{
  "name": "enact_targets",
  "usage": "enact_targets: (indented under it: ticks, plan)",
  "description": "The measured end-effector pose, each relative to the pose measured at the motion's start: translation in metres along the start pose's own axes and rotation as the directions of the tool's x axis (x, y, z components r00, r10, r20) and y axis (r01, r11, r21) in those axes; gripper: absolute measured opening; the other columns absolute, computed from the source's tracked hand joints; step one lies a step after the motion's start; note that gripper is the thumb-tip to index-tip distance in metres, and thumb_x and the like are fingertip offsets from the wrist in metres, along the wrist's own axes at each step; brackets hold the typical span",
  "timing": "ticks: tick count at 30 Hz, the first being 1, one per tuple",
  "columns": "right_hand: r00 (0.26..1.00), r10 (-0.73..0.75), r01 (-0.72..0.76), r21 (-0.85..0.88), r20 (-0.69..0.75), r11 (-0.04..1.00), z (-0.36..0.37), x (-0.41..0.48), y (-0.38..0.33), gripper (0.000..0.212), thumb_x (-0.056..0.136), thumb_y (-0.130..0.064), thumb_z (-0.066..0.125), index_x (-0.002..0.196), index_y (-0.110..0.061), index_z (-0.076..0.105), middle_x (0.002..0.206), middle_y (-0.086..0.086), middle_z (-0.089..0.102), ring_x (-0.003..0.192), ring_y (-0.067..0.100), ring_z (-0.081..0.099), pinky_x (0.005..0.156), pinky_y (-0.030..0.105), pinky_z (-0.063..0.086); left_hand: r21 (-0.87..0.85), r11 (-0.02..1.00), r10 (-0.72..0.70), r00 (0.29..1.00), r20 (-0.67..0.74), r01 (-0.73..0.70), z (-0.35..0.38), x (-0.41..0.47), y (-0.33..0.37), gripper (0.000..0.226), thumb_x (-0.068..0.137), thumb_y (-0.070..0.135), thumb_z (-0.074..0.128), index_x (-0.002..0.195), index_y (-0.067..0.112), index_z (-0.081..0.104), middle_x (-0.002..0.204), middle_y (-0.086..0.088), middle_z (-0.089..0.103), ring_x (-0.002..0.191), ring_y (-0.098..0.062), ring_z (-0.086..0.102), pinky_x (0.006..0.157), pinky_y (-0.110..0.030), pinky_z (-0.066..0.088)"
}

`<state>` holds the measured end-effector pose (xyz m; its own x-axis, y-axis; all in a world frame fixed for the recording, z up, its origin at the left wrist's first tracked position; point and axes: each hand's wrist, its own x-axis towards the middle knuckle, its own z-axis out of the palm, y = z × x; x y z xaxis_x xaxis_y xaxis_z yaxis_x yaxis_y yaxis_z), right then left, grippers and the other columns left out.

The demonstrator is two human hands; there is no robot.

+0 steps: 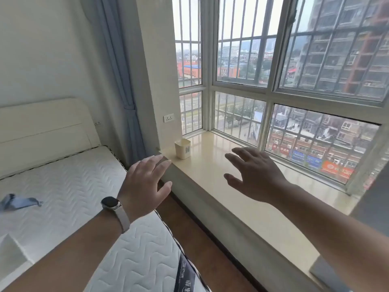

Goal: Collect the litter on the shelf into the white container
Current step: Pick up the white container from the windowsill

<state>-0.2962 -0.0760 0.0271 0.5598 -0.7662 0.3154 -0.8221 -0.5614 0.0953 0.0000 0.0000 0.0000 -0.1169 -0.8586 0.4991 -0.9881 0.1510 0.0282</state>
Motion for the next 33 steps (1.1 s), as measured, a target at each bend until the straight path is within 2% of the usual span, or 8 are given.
enact_targets:
  ticks: [3, 7, 13, 19, 25, 29, 33]
  plan:
    - [1.0, -0.007, 0.006, 0.015, 0.025, 1.0, 0.018, 0.003, 0.009, 0.066, 0.088, -0.062, 0.03, 0.139, -0.023, 0.043, 0.145, 0.005, 0.045, 0.134, 0.027, 0.038, 0.106, 0.041, 0.032, -0.008, 1.0, 0.0, 1.0, 0.02, 0.0, 0.018, 0.006, 0.001, 0.054, 0.084, 0.048, 0.045, 0.13, 0.021, 0.055, 0.135, -0.008, 0.055, 0.126, -0.028, 0.047, 0.102, -0.052, 0.038]
    - [0.999, -0.019, 0.017, 0.035, 0.051, 0.999, 0.048, 0.011, 0.036, 0.063, 0.092, -0.06, 0.033, 0.144, -0.026, 0.035, 0.153, 0.002, 0.035, 0.141, 0.023, 0.027, 0.112, 0.038, 0.023, -0.003, 1.0, -0.026, 0.998, 0.053, 0.026, 0.048, 0.017, 0.01, 0.054, 0.084, 0.048, 0.044, 0.131, 0.022, 0.055, 0.136, -0.007, 0.055, 0.127, -0.028, 0.047, 0.104, -0.052, 0.038]
    - [0.993, -0.08, 0.071, 0.109, 0.082, 0.991, 0.086, 0.032, 0.099, 0.061, 0.094, -0.058, 0.038, 0.145, -0.025, 0.035, 0.153, 0.003, 0.035, 0.142, 0.025, 0.027, 0.112, 0.038, 0.024, 0.022, 0.993, -0.12, 0.989, 0.092, 0.118, 0.097, 0.055, 0.049, 0.055, 0.084, 0.048, 0.044, 0.13, 0.022, 0.056, 0.136, -0.007, 0.055, 0.127, -0.028, 0.047, 0.105, -0.051, 0.037]
    - [0.973, -0.186, 0.169, 0.13, 0.136, 0.977, 0.112, 0.061, 0.168, 0.063, 0.093, -0.06, 0.03, 0.145, -0.025, 0.033, 0.154, 0.004, 0.033, 0.142, 0.026, 0.026, 0.112, 0.04, 0.023, 0.06, 0.979, -0.201, 0.971, 0.126, 0.195, 0.143, 0.097, 0.106, 0.054, 0.083, 0.047, 0.045, 0.13, 0.022, 0.057, 0.135, -0.007, 0.056, 0.126, -0.029, 0.049, 0.105, -0.049, 0.037]
    - [0.969, -0.227, 0.206, 0.187, 0.1, 0.96, 0.118, 0.078, 0.205, 0.061, 0.094, -0.057, 0.036, 0.146, -0.025, 0.033, 0.155, 0.004, 0.033, 0.142, 0.026, 0.026, 0.112, 0.041, 0.024, 0.119, 0.966, -0.244, 0.961, 0.126, 0.23, 0.157, 0.128, 0.131, 0.053, 0.083, 0.047, 0.045, 0.129, 0.022, 0.057, 0.134, -0.007, 0.056, 0.125, -0.03, 0.049, 0.104, -0.051, 0.037]
    - [0.968, -0.234, 0.212, 0.203, 0.089, 0.956, 0.12, 0.092, 0.216, 0.061, 0.095, -0.058, 0.033, 0.147, -0.026, 0.03, 0.156, 0.003, 0.03, 0.142, 0.026, 0.024, 0.113, 0.042, 0.024, 0.154, 0.961, -0.249, 0.961, 0.123, 0.229, 0.158, 0.147, 0.132, 0.052, 0.083, 0.045, 0.047, 0.129, 0.022, 0.055, 0.134, -0.008, 0.056, 0.126, -0.03, 0.049, 0.104, -0.052, 0.037]
    - [0.965, -0.258, 0.243, 0.22, 0.039, 0.945, 0.127, 0.113, 0.212, 0.058, 0.094, -0.055, 0.038, 0.142, -0.023, 0.039, 0.149, 0.004, 0.04, 0.137, 0.028, 0.032, 0.109, 0.043, 0.03, 0.153, 0.957, -0.263, 0.96, 0.099, 0.246, 0.163, 0.162, 0.123, 0.052, 0.083, 0.045, 0.046, 0.129, 0.023, 0.055, 0.134, -0.006, 0.055, 0.127, -0.029, 0.048, 0.105, -0.051, 0.036]
